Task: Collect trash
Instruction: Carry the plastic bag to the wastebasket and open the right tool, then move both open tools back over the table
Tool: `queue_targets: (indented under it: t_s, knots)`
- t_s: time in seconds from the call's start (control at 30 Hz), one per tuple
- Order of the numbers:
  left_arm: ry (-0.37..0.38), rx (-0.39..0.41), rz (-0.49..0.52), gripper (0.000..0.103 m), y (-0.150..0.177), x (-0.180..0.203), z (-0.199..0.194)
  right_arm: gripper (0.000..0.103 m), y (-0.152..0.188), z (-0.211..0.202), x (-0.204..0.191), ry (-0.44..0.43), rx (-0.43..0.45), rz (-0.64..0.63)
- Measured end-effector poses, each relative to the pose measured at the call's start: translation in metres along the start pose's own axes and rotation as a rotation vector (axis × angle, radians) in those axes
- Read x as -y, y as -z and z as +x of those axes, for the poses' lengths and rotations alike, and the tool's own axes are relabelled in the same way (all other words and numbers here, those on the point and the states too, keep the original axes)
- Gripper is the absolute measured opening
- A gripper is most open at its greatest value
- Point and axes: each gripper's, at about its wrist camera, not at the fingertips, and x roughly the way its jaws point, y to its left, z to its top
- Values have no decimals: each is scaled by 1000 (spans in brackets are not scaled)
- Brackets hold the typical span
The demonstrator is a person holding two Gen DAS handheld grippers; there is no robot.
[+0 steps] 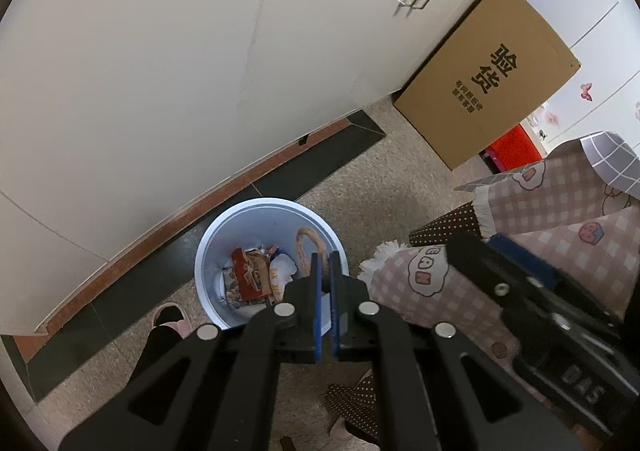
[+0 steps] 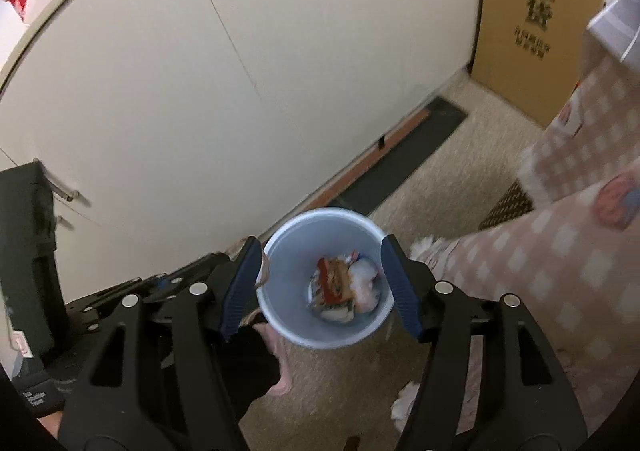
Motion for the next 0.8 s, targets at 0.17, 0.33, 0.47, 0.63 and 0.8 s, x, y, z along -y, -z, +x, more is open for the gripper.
queue_targets:
  t_s: [0.17, 0.33, 0.47, 0.63, 0.8]
  knots:
    - [13, 3, 13, 4, -8, 12, -1, 64, -4, -18, 4, -1, 76, 8]
    - [28, 2, 5, 9, -14, 16, -5, 64, -8, -31, 9, -23, 107, 33]
    - [8, 15, 9, 42, -12, 19, -12, 65, -8, -36, 10, -37, 112, 36]
    - [4, 31, 3, 49, -10, 18, -26, 65, -8, -46, 6, -46, 121, 31]
    - [-2, 54, 7, 50, -8, 24, -46, 65, -9, -61, 2, -53, 137, 28]
